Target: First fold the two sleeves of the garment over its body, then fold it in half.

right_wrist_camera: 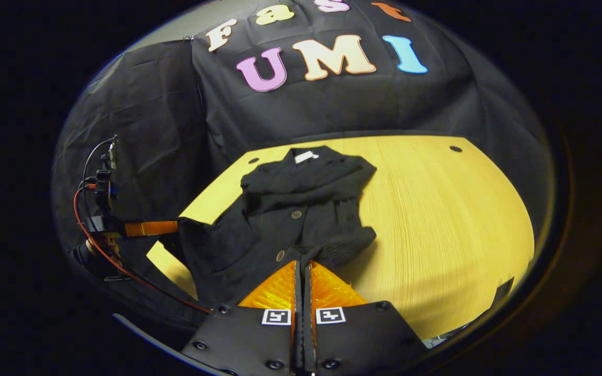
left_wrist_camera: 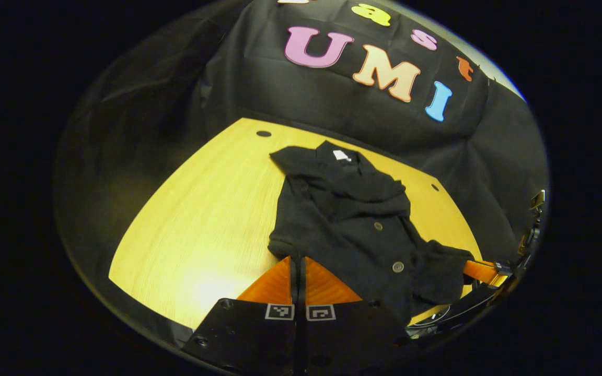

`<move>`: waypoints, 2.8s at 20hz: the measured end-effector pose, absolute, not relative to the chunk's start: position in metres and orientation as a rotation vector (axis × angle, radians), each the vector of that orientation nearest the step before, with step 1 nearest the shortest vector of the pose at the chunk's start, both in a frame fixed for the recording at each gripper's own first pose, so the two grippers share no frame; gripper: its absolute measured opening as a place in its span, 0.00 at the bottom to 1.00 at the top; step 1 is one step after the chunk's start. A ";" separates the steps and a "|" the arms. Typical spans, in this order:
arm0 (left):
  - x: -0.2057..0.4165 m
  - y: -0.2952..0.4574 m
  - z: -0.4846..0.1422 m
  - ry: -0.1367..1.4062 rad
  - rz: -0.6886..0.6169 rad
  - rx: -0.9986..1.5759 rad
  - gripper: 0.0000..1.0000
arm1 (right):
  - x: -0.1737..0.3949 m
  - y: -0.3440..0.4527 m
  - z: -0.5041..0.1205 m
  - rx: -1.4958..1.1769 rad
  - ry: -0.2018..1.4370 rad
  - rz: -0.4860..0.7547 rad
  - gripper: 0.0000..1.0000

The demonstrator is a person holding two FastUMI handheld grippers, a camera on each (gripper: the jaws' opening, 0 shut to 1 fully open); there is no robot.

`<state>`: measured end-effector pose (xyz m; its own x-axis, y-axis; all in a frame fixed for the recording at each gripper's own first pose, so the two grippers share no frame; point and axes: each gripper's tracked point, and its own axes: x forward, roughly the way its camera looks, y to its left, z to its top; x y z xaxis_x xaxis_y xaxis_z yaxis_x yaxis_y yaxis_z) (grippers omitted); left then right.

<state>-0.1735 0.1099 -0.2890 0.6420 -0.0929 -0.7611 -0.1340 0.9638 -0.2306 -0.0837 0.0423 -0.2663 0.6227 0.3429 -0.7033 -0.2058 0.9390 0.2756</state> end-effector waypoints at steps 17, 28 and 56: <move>0.002 0.129 -0.242 0.672 -0.045 -0.237 0.00 | 0.099 0.041 -0.195 0.138 0.627 0.289 0.03; 0.095 0.168 -0.296 0.683 -0.042 -0.214 0.00 | 0.226 0.016 -0.227 0.127 0.633 0.123 0.03; -0.069 0.147 -0.088 0.221 0.180 0.014 0.92 | -0.011 -0.015 -0.073 0.047 0.136 -0.014 0.96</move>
<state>-0.0688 0.1472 -0.0876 0.9597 0.1788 -0.2166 -0.1757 0.9839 0.0340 -0.0109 -0.0150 -0.0729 0.9907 -0.0110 -0.1358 0.0174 0.9988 0.0461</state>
